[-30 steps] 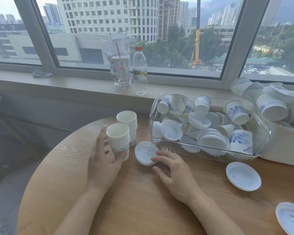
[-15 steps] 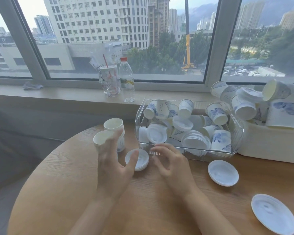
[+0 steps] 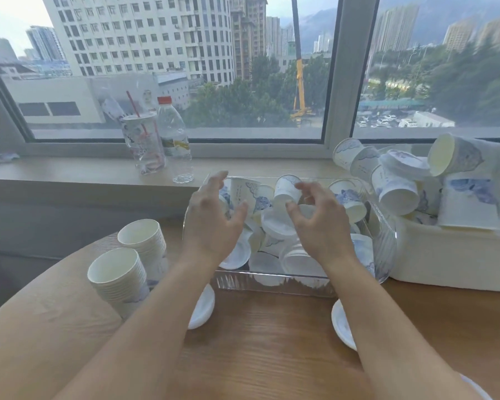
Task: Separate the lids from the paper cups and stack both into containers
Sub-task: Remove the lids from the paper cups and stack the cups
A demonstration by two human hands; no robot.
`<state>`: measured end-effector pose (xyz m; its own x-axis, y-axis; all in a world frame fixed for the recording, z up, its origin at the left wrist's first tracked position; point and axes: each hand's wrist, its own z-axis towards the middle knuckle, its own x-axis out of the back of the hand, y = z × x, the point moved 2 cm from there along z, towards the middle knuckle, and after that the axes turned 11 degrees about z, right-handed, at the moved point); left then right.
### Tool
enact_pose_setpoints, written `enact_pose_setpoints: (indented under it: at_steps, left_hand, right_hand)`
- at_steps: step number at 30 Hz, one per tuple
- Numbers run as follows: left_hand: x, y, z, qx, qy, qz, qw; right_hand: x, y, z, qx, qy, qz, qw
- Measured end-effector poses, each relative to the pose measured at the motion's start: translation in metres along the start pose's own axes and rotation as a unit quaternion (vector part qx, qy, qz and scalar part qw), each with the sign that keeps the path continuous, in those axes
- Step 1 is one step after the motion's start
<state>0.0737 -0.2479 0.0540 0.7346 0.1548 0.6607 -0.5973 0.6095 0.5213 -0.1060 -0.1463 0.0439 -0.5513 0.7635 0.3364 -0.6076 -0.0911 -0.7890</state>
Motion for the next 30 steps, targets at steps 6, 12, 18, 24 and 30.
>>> enact_pose_setpoints:
  at_steps: [6, 12, 18, 24, 30]
  left_hand:
    - [-0.034, -0.002, 0.027, 0.023, -0.004, 0.049, 0.999]
    - [-0.045, -0.003, 0.032, 0.03, -0.019, 0.064, 0.997]
    - [-0.022, 0.01, 0.021, 0.014, 0.019, -0.105, 0.994]
    - [0.013, 0.004, -0.039, 0.042, 0.036, -0.24, 0.969]
    - [0.017, -0.009, -0.078, 0.06, 0.046, -0.24, 0.968]
  right_hand:
    - [-0.016, 0.015, 0.042, -0.063, -0.047, -0.071, 0.994]
    - [-0.026, 0.027, 0.051, -0.119, -0.062, -0.1, 0.986]
    - [-0.021, 0.017, 0.041, -0.126, -0.012, 0.036, 0.991]
    - [-0.017, -0.017, 0.015, -0.13, 0.022, 0.378, 0.916]
    - [-0.052, -0.043, -0.011, -0.104, -0.106, 0.49, 0.859]
